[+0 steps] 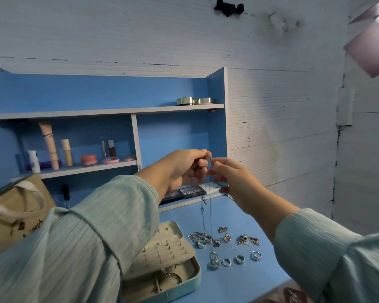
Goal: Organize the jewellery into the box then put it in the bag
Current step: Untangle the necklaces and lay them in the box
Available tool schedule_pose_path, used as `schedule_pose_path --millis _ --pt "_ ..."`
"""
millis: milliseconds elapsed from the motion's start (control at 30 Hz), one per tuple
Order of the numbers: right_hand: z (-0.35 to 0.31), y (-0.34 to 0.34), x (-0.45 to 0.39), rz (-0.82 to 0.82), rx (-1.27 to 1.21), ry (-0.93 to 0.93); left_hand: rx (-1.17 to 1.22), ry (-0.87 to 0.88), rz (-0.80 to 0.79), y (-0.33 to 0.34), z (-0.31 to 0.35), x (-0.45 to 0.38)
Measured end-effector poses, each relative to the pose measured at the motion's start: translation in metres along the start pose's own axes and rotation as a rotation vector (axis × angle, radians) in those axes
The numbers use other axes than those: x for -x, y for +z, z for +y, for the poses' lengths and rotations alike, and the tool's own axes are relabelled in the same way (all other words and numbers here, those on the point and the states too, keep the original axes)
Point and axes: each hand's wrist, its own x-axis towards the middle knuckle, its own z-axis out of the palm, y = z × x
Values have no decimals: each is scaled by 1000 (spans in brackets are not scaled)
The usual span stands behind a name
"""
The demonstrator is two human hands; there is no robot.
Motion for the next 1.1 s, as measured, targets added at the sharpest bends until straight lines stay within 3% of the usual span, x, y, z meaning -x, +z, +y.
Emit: schedule_pose_path --millis 133,267,667,800,933,1100 --pt "17 8 16 -106 -91 222 65 55 16 1 6 6" --pt "39 10 31 -216 -20 131 82 112 63 -4 12 12" --pt "62 -3 43 -156 -32 166 160 210 281 -37 12 23" --pt "46 -8 43 -127 107 64 138 174 319 -42 5 24" --pt "19 -10 37 -138 411 -91 44 111 292 -37 -1 30" --pt "-23 -7 30 -178 597 -288 -50 60 224 -25 -8 34"
